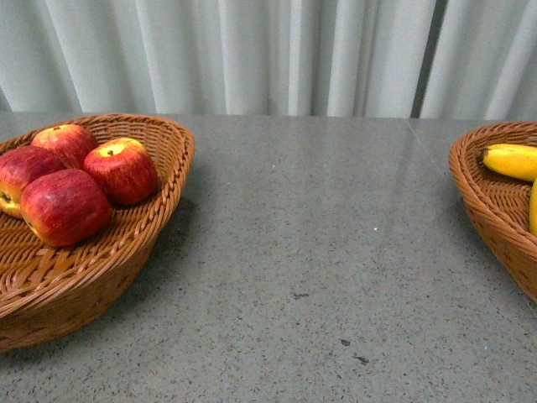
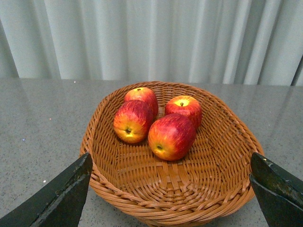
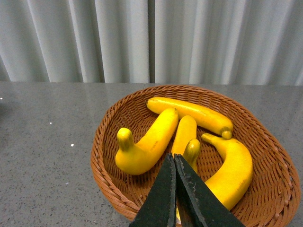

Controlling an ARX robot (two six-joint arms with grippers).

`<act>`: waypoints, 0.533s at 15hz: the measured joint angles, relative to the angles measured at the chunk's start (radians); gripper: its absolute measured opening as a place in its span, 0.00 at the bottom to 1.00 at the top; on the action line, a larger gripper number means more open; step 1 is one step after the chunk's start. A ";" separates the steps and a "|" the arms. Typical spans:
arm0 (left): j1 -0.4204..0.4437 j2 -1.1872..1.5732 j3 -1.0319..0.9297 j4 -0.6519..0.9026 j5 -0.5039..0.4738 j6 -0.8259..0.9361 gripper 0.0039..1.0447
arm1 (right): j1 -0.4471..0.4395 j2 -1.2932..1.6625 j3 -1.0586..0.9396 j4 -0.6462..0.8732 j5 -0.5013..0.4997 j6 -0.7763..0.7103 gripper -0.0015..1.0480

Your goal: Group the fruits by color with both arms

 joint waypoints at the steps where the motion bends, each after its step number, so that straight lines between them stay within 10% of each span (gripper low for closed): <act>1: 0.000 0.000 0.000 0.000 0.000 0.000 0.94 | 0.000 0.000 0.000 0.000 0.000 0.000 0.02; 5: 0.000 0.000 0.000 0.000 0.000 0.000 0.94 | 0.000 0.000 0.000 0.000 0.000 0.000 0.03; 8: 0.000 0.000 0.000 0.000 0.000 0.000 0.94 | 0.000 0.000 0.000 0.000 0.000 0.000 0.39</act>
